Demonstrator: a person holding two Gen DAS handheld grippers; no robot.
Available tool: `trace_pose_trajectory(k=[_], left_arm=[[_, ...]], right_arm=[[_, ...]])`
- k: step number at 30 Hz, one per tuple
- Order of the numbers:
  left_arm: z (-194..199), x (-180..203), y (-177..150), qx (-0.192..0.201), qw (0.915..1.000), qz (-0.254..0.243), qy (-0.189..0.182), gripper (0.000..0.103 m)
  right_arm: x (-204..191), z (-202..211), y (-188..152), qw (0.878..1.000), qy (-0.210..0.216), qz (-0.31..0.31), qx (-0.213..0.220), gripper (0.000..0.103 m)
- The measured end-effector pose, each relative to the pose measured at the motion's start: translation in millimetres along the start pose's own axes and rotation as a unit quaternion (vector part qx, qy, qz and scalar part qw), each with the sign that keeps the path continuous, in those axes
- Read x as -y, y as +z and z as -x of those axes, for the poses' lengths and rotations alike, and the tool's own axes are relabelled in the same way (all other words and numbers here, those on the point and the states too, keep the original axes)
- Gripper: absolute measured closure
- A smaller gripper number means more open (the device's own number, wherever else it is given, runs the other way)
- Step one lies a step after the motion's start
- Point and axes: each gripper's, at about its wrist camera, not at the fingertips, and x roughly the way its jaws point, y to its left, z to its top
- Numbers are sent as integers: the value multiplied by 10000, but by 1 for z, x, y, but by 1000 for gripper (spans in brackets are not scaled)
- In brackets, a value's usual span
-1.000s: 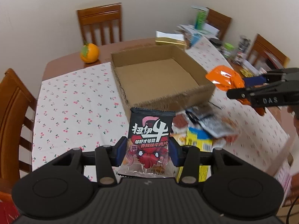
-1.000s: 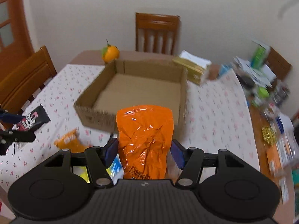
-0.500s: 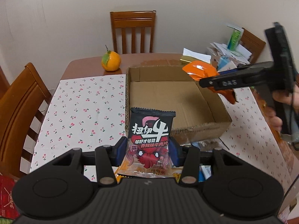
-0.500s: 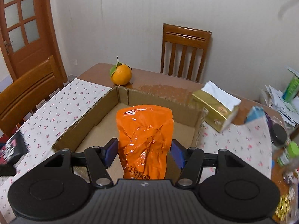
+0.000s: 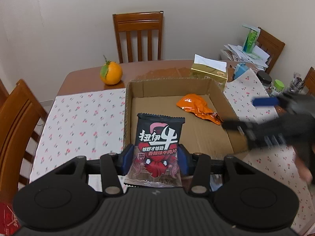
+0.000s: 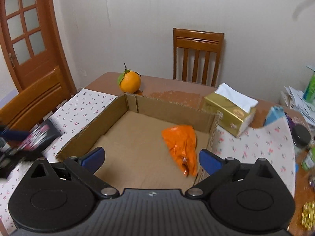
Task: Organize snacks
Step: 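Lower the jerky packet into the box and open the left gripper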
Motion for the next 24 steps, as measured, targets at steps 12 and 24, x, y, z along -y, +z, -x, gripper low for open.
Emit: trace_pose_trajectory(k=[12,24], left_arm=[[-62,14,49,-145,9994,-291,-148,57],[-79,16,72,326,9985,-429,-32,13]], right_arm=[[-22,50,-45,9990,-424,-118,88,0],[-22,63,-66,9957,-845,-348,-151,0]])
